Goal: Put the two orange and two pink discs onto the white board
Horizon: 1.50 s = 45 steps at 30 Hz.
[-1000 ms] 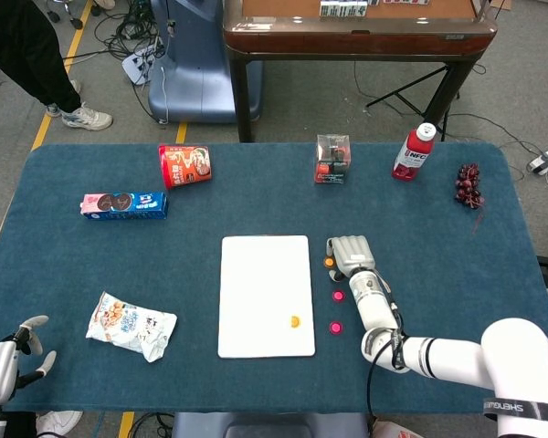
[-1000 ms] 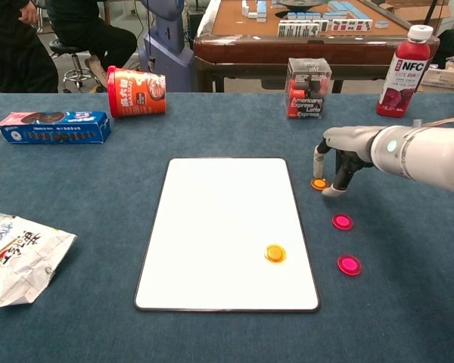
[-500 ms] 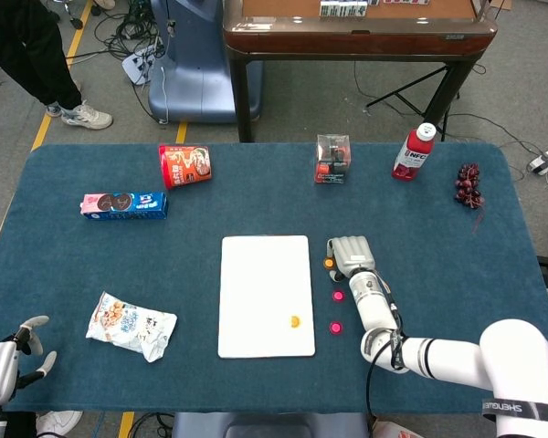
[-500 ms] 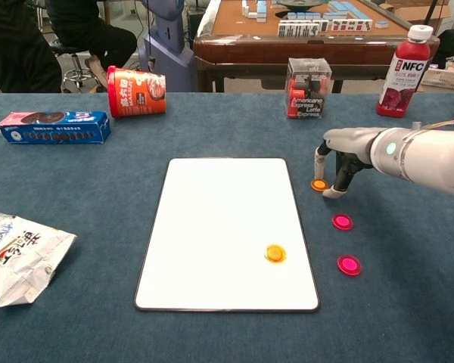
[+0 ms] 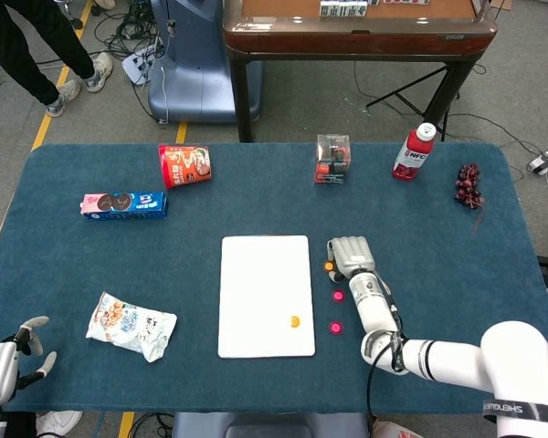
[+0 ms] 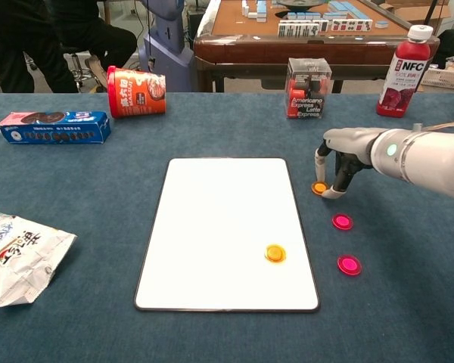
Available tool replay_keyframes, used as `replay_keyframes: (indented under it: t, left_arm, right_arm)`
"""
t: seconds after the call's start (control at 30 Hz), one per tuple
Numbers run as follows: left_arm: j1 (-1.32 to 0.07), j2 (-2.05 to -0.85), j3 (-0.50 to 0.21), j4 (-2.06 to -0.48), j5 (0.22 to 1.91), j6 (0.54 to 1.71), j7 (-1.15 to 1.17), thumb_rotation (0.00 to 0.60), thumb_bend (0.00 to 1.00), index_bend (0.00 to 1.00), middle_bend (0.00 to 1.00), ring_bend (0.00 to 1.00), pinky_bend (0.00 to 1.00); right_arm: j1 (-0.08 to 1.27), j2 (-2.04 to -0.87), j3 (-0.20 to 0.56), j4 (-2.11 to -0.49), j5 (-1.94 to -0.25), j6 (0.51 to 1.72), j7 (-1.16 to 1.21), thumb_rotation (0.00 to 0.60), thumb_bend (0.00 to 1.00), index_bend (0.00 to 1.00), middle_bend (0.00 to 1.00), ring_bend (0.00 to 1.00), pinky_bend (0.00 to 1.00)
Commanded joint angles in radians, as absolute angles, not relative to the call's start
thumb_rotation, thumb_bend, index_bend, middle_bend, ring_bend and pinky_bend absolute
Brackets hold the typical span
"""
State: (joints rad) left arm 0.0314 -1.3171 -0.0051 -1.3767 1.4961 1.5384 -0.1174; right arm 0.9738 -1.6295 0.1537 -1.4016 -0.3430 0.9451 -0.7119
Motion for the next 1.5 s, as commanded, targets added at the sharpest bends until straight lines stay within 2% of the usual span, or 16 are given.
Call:
replay_keyframes:
  t: [0.03,0.23,0.57,0.9,1.5]
  left_arm:
    - [0.031,-1.316,-0.006,-1.377,1.496,1.538,-0.118,0.600,0.31,0.34,0.62,0.56,0.75]
    - [0.030,-1.314,-0.007,-1.380,1.497,1.538,-0.115,0.600,0.31,0.34,0.62,0.56,0.75]
    - [0.018,-1.306,-0.018,-1.394,1.499,1.537,-0.106,0.600,0.31,0.34,0.62,0.56,0.75]
    - [0.008,-1.283,-0.031,-1.412,1.493,1.533,-0.108,0.600,0.31,0.34,0.62,0.56,0.75]
    - [0.012,-1.279,-0.024,-1.416,1.487,1.531,-0.114,0.600,0.31,0.34,0.62,0.56,0.75]
  right_arm:
    - [0.966,-1.620,0.157,-1.415,-0.357,0.952,-0.701,0.600,0.26,0.50,1.00,1.00,1.00]
    - [0.943,-1.574,0.169,-1.480,-0.413,0.979,-0.669,0.600,0.26,0.51,1.00,1.00,1.00]
    - [0.916,-1.488,0.180,-1.678,-0.563,1.036,-0.628,0.600,0.26,0.52,1.00,1.00,1.00]
    - [0.915,-1.457,0.176,-1.842,-0.685,1.062,-0.619,0.600,0.26,0.52,1.00,1.00,1.00]
    - [0.951,-1.550,0.123,-1.883,-0.732,1.036,-0.643,0.600,0.26,0.53,1.00,1.00,1.00]
